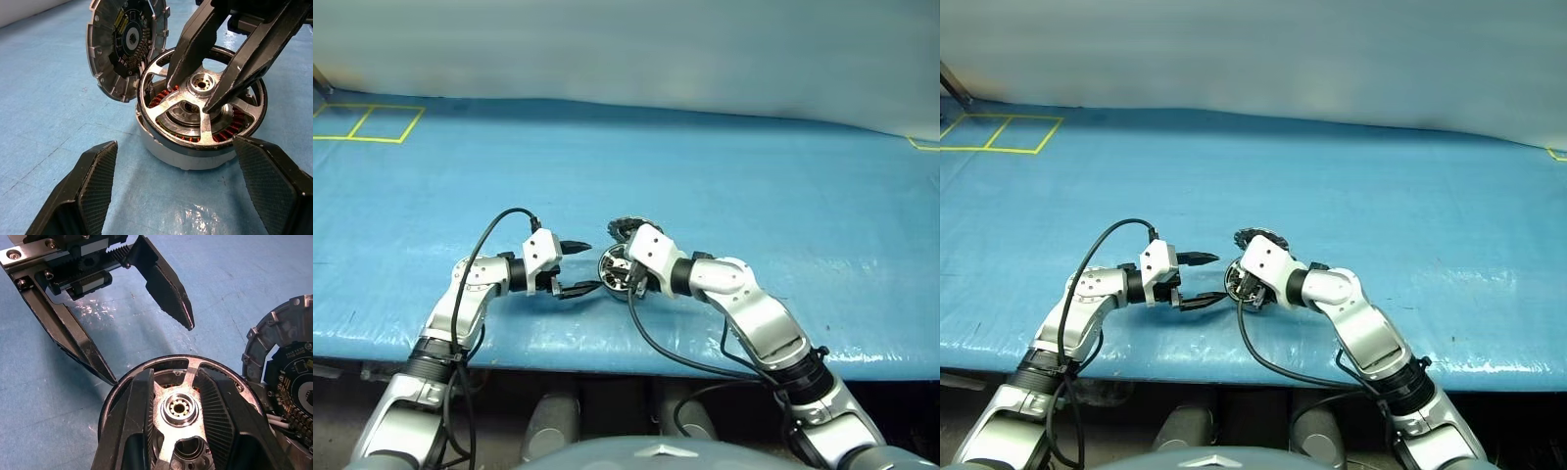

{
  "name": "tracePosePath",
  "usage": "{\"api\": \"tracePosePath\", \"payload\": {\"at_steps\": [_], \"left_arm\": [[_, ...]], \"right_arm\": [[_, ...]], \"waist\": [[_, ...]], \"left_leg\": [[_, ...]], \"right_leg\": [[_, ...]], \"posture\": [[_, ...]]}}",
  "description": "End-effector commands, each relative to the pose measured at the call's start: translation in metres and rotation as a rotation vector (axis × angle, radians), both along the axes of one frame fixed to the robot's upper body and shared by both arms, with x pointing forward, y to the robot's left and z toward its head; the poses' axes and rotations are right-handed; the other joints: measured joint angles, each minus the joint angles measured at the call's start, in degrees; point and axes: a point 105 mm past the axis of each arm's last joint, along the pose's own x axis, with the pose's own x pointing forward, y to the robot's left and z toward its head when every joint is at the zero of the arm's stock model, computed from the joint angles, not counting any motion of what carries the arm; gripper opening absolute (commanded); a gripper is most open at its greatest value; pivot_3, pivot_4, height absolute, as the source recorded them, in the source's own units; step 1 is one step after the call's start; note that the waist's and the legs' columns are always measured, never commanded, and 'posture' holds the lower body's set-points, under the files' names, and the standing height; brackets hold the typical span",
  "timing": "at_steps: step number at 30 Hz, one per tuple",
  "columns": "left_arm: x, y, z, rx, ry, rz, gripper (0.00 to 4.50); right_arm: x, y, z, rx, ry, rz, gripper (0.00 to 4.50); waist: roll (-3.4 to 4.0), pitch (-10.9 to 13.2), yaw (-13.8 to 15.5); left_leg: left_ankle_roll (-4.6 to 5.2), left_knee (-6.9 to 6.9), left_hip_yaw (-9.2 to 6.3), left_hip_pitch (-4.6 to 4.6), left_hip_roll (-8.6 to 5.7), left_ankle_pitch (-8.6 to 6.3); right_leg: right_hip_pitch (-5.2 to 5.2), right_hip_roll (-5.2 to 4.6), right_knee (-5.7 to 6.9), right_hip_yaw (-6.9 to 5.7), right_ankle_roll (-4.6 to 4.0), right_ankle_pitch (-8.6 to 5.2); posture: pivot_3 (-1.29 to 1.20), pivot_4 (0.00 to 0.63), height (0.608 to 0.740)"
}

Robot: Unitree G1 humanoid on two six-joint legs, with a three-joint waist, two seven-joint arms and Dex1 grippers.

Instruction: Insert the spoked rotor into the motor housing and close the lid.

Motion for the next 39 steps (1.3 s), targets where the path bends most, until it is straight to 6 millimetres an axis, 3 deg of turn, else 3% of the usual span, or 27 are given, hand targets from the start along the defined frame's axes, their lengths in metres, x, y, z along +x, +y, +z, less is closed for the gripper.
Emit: {"api": "tracePosePath", "payload": {"at_steps": [1, 36, 39], "left_arm": [[0.0026, 0.0016, 0.0068, -0.009, -0.038, 0.004, 4.11], [0.0042, 0.0064, 0.0048, 0.003, -0.035, 0.022, 4.11], [0.0043, 0.0065, 0.0048, 0.003, -0.037, 0.024, 4.11]], "right_arm": [[0.0019, -0.0012, 0.0096, 0.005, -0.058, -0.002, 1.49], [-0.0021, -0.0097, 0.0061, 0.006, -0.08, -0.018, 1.49], [-0.0014, -0.0101, 0.0061, 0.006, -0.084, -0.018, 0.9]], "waist": [[0.0, 0.0, 0.02], [-0.01, 0.0, 0.01], [-0.01, 0.0, 0.01]], "left_leg": [[0.0, 0.0, 0.0, 0.0, 0.0, 0.0], [0.0, -0.06, 0.0, -0.04, 0.01, 0.0], [0.0, -0.06, 0.0, -0.04, 0.01, 0.0]], "right_leg": [[0.0, 0.0, 0.0, 0.0, 0.0, 0.0], [-0.07, -0.01, -0.03, -0.01, -0.02, -0.02], [-0.07, -0.01, -0.03, -0.01, -0.02, -0.02]], "posture": [[0.0, 0.15, 0.74], [0.0, 0.15, 0.74], [0.0, 0.15, 0.74]]}}
